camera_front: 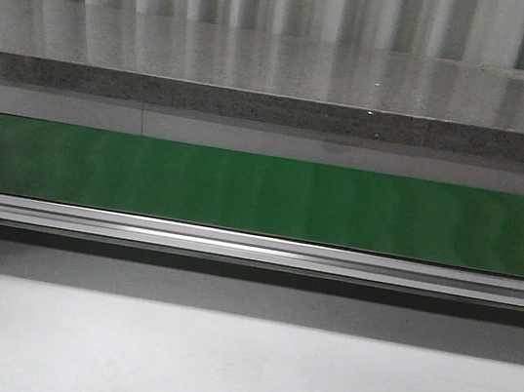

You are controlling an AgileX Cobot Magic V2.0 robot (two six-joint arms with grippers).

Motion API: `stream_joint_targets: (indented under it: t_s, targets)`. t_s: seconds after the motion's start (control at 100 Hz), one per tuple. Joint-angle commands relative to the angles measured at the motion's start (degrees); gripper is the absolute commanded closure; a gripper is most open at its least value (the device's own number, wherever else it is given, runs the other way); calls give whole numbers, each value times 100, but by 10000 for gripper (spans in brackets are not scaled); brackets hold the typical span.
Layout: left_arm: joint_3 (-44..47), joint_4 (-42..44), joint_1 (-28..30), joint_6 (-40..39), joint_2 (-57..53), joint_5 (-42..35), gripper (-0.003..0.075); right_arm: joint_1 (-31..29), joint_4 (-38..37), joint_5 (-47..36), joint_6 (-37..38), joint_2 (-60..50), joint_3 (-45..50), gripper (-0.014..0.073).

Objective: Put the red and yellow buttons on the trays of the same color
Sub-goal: 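Lift the yellow button and set it on the belt's near end, then move the left gripper to a red push button and grasp it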

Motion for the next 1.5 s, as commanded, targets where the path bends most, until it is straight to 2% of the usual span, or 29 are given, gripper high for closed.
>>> stream_joint_targets:
  t_s: [0.0, 0.12, 0.29, 0.75, 0.92, 1.07, 1.49]
  targets:
    - [-177, -155, -53, -67, -357, -325, 156, 4, -34, -415, -20, -92, -115, 660]
    - [-177, -175, -61, -88, -694, -551, 156, 4, -34, -415, -20, -92, -115, 660]
    - [-177, 189, 135, -250, -1185, -368, 156, 4, -34, -415, -20, -92, -115, 660]
    - [500, 177, 2221, -97, -1528, 215, 156, 4, -34, -415, -20, -92, -115, 660]
    - [575, 195, 2834, -35, -1314, 649, 156, 4, -34, -415, -20, -92, -115, 660]
    - [591, 181, 3280, 14, -970, 631, 156, 4, -34, -415, -20, -92, -115, 660]
    - [569, 183, 3425, 62, 292, -288, 156, 4, -34, -415, -20, -92, -115, 660]
